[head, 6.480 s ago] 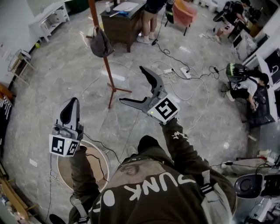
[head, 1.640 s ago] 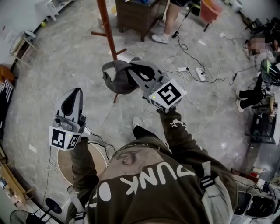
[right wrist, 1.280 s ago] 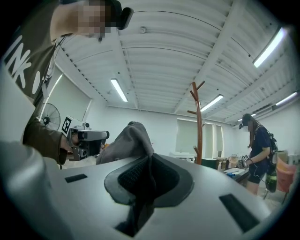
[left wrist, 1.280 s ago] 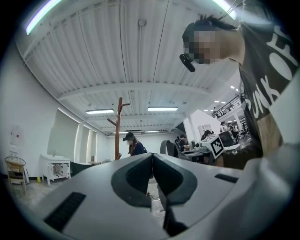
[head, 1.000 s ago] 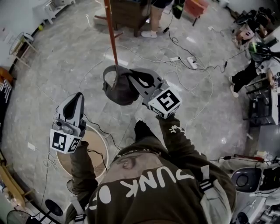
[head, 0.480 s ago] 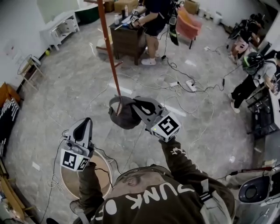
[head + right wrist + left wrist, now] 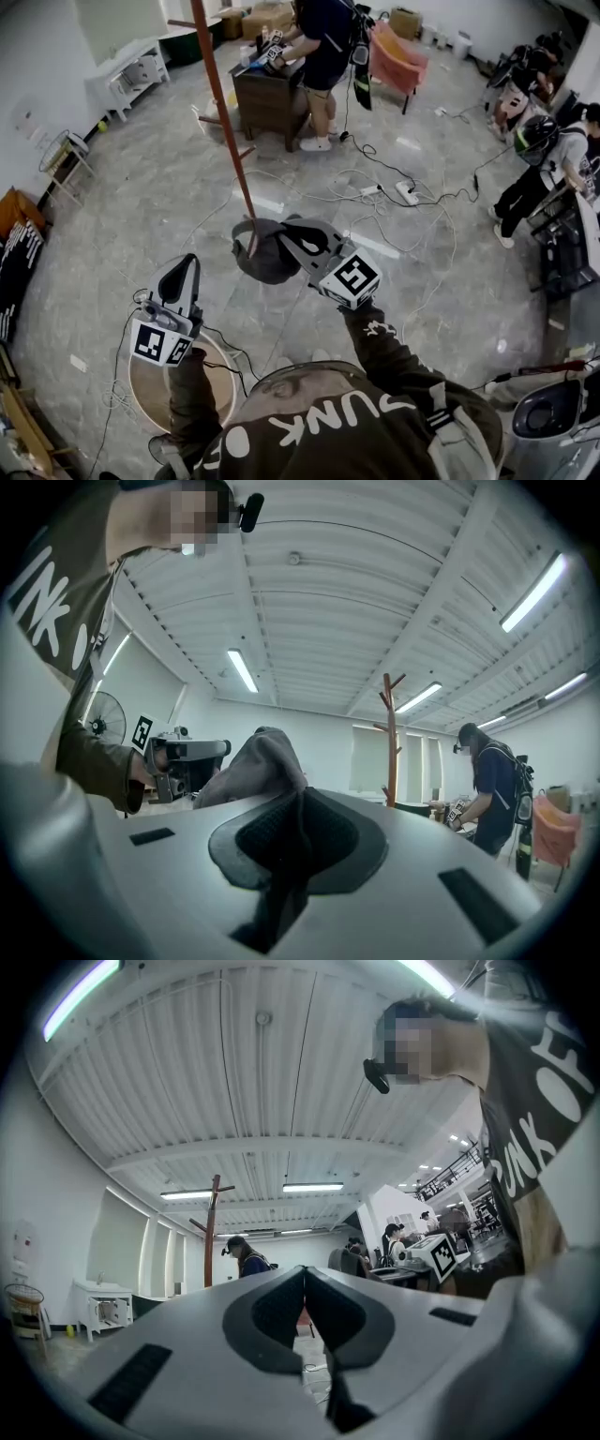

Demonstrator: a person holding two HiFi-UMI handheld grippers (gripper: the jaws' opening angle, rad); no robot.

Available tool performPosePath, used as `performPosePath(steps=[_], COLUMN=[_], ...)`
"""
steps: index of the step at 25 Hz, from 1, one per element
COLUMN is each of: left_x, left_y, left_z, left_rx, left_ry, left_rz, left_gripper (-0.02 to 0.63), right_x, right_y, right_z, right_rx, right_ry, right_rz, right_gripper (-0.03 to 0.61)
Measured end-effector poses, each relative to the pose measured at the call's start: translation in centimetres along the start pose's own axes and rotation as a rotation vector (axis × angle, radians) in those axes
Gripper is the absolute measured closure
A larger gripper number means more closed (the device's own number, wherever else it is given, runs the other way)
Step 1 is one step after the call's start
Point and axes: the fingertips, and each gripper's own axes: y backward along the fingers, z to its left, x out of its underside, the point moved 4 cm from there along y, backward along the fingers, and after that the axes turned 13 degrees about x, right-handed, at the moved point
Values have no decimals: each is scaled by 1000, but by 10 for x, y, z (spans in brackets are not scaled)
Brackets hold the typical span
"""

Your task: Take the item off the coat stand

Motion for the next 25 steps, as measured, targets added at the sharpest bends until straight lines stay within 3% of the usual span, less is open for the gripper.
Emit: performPosePath(steps=[25], left_x=[-6], left_y=[-10], left_z=[6], left_rx=[9], left_ry=[-9], left_rz=[-5], left_gripper=[609], right_x=[-2], right_y=[-1], right_z=[-13], right_rx=[6], right_ry=[23], right_rz=[9], right_gripper=[543])
